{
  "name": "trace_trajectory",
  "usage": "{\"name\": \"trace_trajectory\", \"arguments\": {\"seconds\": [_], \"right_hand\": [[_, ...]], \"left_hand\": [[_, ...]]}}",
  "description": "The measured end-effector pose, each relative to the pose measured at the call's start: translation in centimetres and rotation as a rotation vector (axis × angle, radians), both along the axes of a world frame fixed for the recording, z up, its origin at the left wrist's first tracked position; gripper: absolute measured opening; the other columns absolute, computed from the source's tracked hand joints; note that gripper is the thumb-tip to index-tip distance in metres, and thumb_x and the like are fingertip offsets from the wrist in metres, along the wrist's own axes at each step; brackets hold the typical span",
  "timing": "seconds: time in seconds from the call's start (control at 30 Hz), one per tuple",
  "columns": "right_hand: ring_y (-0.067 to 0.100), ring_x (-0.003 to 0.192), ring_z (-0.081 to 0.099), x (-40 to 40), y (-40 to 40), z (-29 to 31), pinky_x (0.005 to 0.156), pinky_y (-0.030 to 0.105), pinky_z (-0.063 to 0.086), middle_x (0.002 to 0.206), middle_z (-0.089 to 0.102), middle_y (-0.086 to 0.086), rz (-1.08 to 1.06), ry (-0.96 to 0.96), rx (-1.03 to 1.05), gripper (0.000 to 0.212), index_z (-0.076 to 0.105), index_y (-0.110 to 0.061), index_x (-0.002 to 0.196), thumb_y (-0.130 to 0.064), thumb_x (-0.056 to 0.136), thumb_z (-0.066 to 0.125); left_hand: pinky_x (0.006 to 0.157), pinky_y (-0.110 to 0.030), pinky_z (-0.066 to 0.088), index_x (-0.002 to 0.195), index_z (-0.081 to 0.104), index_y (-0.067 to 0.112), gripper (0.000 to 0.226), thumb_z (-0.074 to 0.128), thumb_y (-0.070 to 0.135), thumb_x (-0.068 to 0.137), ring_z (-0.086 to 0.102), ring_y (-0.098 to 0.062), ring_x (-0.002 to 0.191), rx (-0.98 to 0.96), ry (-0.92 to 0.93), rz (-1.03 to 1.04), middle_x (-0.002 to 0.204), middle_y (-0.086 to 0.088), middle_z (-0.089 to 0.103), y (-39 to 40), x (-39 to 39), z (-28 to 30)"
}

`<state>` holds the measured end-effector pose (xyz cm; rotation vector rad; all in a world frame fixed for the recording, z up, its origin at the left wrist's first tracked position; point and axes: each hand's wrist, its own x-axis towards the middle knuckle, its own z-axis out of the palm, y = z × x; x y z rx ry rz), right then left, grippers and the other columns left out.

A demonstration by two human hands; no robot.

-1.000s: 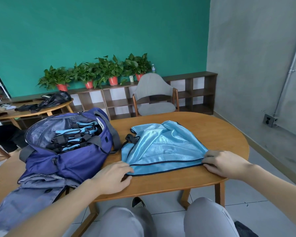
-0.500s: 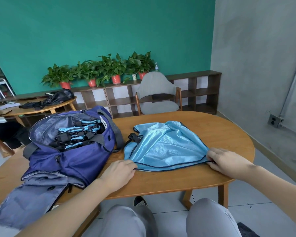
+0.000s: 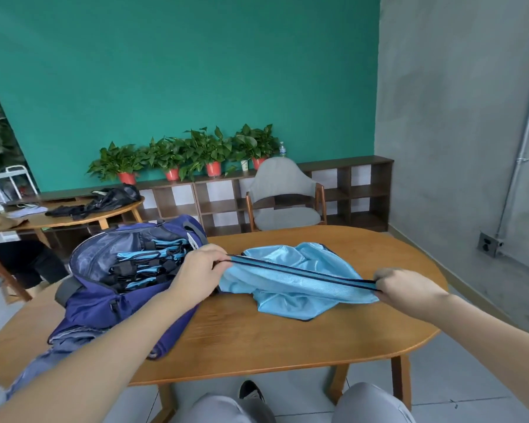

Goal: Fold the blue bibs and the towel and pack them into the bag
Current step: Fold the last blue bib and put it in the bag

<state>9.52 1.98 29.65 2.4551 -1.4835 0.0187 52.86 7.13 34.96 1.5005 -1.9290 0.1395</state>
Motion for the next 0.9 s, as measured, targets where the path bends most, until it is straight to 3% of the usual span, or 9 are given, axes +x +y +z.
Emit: {"name": "trace_trajectory", "arguments": {"seconds": [0.1, 0.2, 0.3, 0.37, 0.47, 0.63, 0.7, 0.8, 0.9], "right_hand": [[0.017, 0.086, 0.061, 1.1, 0.0, 4.4, 0.079, 0.03, 0.052, 0.099, 0.056, -0.002, -0.086, -0.308, -0.137, 0.022, 0.066, -0.017, 0.09, -0.031, 0.102, 0.053], [0.023, 0.086, 0.062, 1.8, 0.7, 10.6, 0.084, 0.035, 0.054, 0.098, 0.061, 0.005, -0.086, -0.654, -0.275, 0.02, 0.072, -0.005, 0.087, -0.019, 0.098, 0.062], [0.027, 0.087, 0.062, 1.7, 2.1, 17.7, 0.087, 0.041, 0.053, 0.096, 0.065, 0.01, -0.048, -0.811, -0.388, 0.018, 0.073, 0.001, 0.085, -0.012, 0.094, 0.066], [0.027, 0.088, 0.062, 1.3, 3.3, 22.7, 0.087, 0.037, 0.05, 0.094, 0.065, 0.008, -0.013, -0.879, -0.451, 0.014, 0.073, 0.0, 0.082, -0.008, 0.092, 0.067], [0.028, 0.089, 0.061, 0.9, 5.9, 29.7, 0.085, 0.034, 0.049, 0.094, 0.066, 0.008, 0.008, -0.939, -0.533, 0.013, 0.073, 0.001, 0.083, -0.005, 0.091, 0.066], [0.039, 0.093, 0.065, 0.2, 11.0, 39.1, 0.085, 0.045, 0.055, 0.097, 0.071, 0.018, 0.033, -1.088, -0.609, 0.014, 0.072, 0.003, 0.084, -0.006, 0.091, 0.064], [0.039, 0.097, 0.064, -0.2, 12.6, 41.7, 0.086, 0.043, 0.055, 0.102, 0.072, 0.017, 0.055, -1.142, -0.592, 0.013, 0.073, 0.002, 0.09, -0.007, 0.093, 0.065], [0.029, 0.102, 0.065, -1.1, 14.5, 44.3, 0.085, 0.033, 0.048, 0.105, 0.071, 0.001, 0.097, -1.206, -0.495, 0.006, 0.076, -0.011, 0.091, -0.016, 0.091, 0.073], [0.028, 0.101, 0.067, -2.2, 15.3, 45.5, 0.088, 0.037, 0.051, 0.099, 0.075, -0.003, 0.1, -1.201, -0.434, 0.009, 0.078, -0.018, 0.081, -0.026, 0.082, 0.083]], "left_hand": [[0.083, -0.007, 0.044, 0.09, 0.082, 0.014, 0.005, 0.079, 0.015, 0.087, 0.062, -0.006, 0.086, -0.072, 0.151, 0.063, 0.093, 0.008, 0.069, 0.0, -0.7, 5.7], [0.073, 0.0, 0.038, 0.09, 0.081, 0.014, 0.006, 0.081, 0.018, 0.085, 0.062, -0.008, 0.086, -0.114, 0.309, 0.111, 0.093, 0.008, 0.068, 0.7, -1.1, 12.0], [0.067, -0.008, 0.043, 0.09, 0.08, 0.015, 0.005, 0.08, 0.018, 0.086, 0.065, -0.009, 0.08, -0.181, 0.412, 0.131, 0.09, 0.006, 0.072, 1.9, -1.5, 18.8], [0.063, -0.014, 0.045, 0.088, 0.08, 0.017, 0.002, 0.08, 0.018, 0.086, 0.067, -0.016, 0.079, -0.234, 0.437, 0.137, 0.09, 0.003, 0.074, 3.0, -1.8, 23.1], [0.064, -0.009, 0.04, 0.09, 0.081, 0.015, 0.005, 0.08, 0.016, 0.086, 0.067, -0.016, 0.083, -0.326, 0.441, 0.133, 0.087, 0.001, 0.075, 5.0, -2.2, 29.2], [0.079, -0.017, 0.041, 0.096, 0.081, 0.018, 0.009, 0.075, 0.018, 0.089, 0.062, -0.009, 0.09, -0.422, 0.435, 0.064, 0.092, 0.006, 0.073, 9.8, -2.4, 38.0], [0.086, -0.021, 0.043, 0.099, 0.08, 0.018, 0.011, 0.075, 0.017, 0.09, 0.063, -0.011, 0.096, -0.406, 0.452, 0.018, 0.098, 0.006, 0.073, 11.0, -1.9, 40.6], [0.1, -0.034, 0.049, 0.096, 0.077, 0.018, 0.008, 0.073, 0.013, 0.092, 0.065, -0.018, 0.106, -0.308, 0.521, -0.078, 0.108, 0.001, 0.073, 12.2, -0.9, 43.1], [0.092, -0.035, 0.055, 0.096, 0.072, 0.008, 0.007, 0.066, 0.003, 0.095, 0.067, -0.023, 0.103, -0.207, 0.723, -0.238, 0.11, -0.01, 0.072, 13.2, -0.8, 43.9]]}}
